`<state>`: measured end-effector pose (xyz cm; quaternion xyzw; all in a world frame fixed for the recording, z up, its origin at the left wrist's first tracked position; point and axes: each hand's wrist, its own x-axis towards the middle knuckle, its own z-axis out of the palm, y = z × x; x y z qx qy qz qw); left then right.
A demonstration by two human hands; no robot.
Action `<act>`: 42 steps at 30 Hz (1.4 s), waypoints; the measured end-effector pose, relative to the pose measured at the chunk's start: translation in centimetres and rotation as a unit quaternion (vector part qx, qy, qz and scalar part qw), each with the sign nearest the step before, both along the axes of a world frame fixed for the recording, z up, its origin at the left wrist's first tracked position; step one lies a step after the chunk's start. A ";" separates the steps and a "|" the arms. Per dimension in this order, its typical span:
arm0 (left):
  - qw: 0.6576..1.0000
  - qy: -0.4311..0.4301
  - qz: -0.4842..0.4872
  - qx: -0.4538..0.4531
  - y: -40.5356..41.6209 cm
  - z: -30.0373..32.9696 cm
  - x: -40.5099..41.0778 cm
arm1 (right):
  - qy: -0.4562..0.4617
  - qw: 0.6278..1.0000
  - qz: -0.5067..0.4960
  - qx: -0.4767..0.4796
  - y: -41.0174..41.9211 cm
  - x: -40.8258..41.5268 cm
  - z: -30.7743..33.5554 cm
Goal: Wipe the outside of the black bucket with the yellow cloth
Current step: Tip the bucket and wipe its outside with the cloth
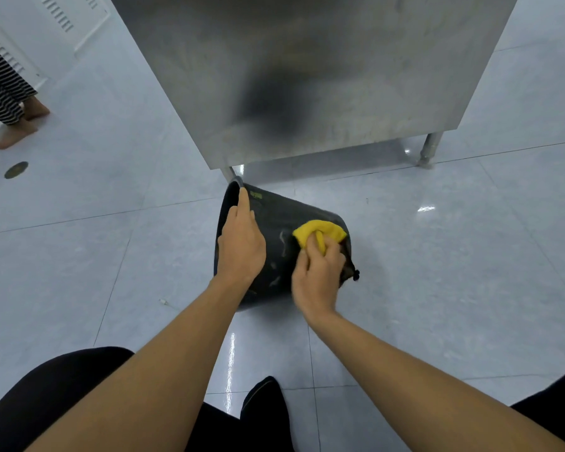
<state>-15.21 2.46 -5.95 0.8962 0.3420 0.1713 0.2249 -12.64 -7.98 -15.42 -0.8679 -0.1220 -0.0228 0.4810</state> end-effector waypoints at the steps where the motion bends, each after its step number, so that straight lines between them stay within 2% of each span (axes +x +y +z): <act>1: 1.000 -0.006 0.008 -0.005 0.2 0.1 0.1 | -0.037 0.999 0.032 0.014 0.6 -0.6 0.8; 5: 0.998 -0.017 0.038 -0.045 0.5 0.5 0.2 | -0.085 0.984 0.138 0.071 2.1 -2.7 3.2; 8: 0.995 -0.029 0.070 -0.069 0.3 0.8 0.0 | -0.100 0.981 0.161 0.033 1.6 -1.6 2.2; 10: 0.994 -0.025 0.082 -0.062 0.5 0.9 0.0 | -0.073 0.991 0.113 -0.008 0.6 0.3 0.4; 13: 0.996 0.007 0.067 -0.058 0.2 1.2 -0.2 | 0.028 0.998 0.001 -0.063 -2.2 2.6 -2.5; 16: 0.997 0.064 0.028 -0.046 -0.7 1.2 -0.4 | 0.090 0.993 -0.039 -0.067 -3.4 2.3 -3.5; 20: 0.995 0.072 0.028 -0.070 -0.6 1.3 0.3 | 0.016 0.999 -0.005 -0.030 -1.7 0.5 -1.8; 26: 0.991 0.013 0.053 -0.119 -0.4 1.8 0.3 | -0.084 0.982 0.151 0.073 1.3 -3.3 3.2; 29: 0.988 0.010 0.043 -0.149 -0.7 2.7 0.5 | -0.107 0.979 0.164 0.048 1.0 -2.6 2.8; 32: 0.983 -0.003 0.055 -0.173 -0.7 2.8 0.6 | -0.091 0.990 0.109 -0.014 -0.4 -0.6 0.7; 34: 0.983 0.001 0.067 -0.173 -0.9 2.7 0.6 | -0.007 0.998 0.031 -0.045 -1.8 0.6 -1.0; 37: 0.976 -0.024 0.063 -0.208 -1.5 2.8 0.5 | 0.111 0.991 -0.045 -0.051 -2.9 1.3 -2.4; 39: 0.975 -0.028 0.067 -0.209 -1.6 2.8 0.6 | 0.108 0.992 -0.052 -0.039 -2.2 0.7 -1.9; 42: 0.979 -0.040 0.060 -0.189 -1.4 2.7 0.7 | 0.018 1.000 0.004 0.018 -0.3 -1.4 0.7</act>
